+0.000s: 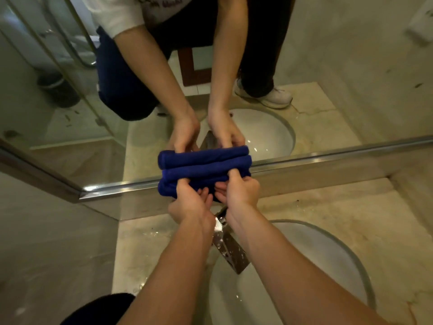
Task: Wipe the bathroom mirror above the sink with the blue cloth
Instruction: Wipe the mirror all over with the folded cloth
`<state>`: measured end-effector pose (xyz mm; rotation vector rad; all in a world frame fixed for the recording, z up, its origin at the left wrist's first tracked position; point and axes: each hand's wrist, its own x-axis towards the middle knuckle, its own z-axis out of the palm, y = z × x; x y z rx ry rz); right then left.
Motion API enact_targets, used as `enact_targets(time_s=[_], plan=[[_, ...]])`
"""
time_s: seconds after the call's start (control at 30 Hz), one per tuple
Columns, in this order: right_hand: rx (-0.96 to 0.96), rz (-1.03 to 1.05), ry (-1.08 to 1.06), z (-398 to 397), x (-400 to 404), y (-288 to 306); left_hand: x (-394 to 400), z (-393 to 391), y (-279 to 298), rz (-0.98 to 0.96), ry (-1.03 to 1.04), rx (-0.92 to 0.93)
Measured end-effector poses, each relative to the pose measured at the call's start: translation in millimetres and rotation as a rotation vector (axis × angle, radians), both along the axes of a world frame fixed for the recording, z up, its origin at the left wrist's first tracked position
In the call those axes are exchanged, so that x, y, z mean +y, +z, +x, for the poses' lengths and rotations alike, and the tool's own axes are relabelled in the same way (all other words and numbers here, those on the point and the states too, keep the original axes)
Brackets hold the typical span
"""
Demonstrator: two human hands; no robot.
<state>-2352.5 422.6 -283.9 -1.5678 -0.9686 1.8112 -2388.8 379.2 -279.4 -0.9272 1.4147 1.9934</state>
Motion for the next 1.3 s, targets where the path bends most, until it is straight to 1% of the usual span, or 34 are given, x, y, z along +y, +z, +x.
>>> enact_targets(time_s=[0.1, 0.2, 0.3, 0.47, 0.53, 0.63, 0.77, 0.9, 0.97, 1.03, 1.17, 1.3], plan=[[-0.053, 0.007, 0.025, -15, -16, 3, -12, -14, -3, 0.011, 0.034, 0.006], [-0.09, -0.056, 0.074, -15, -14, 15, -10, -16, -2, 0.045, 0.055, -0.005], [-0.114, -0.084, 0.076, -14, -11, 24, -5, -15, -2, 0.051, 0.094, -0.025], [-0.162, 0.02, 0.012, -19, -17, 5, 1, -11, -10, 0.054, 0.117, 0.038], [-0.126, -0.006, 0.03, -17, -10, 1, 6, -7, -10, 0.081, 0.156, 0.072], [-0.121, -0.023, 0.058, -8, 4, -2, 18, 4, -12, 0.033, 0.153, 0.111], [-0.192, 0.004, 0.108, 12, 36, -18, 46, 30, -13, 0.056, 0.103, 0.139], [-0.213, 0.008, 0.129, 35, 85, -44, 86, 59, -11, 0.042, 0.099, 0.111], [-0.22, 0.0, 0.13, 50, 111, -48, 109, 75, -10, 0.035, 0.101, 0.093], [-0.208, -0.018, 0.113, 70, 133, -36, 131, 94, -7, 0.047, 0.087, 0.064], [-0.172, -0.102, 0.127, 119, 168, 16, 172, 128, -2, 0.029, 0.053, 0.031], [-0.214, -0.137, 0.154, 157, 208, 28, 203, 154, -1, -0.049, -0.102, 0.013]])
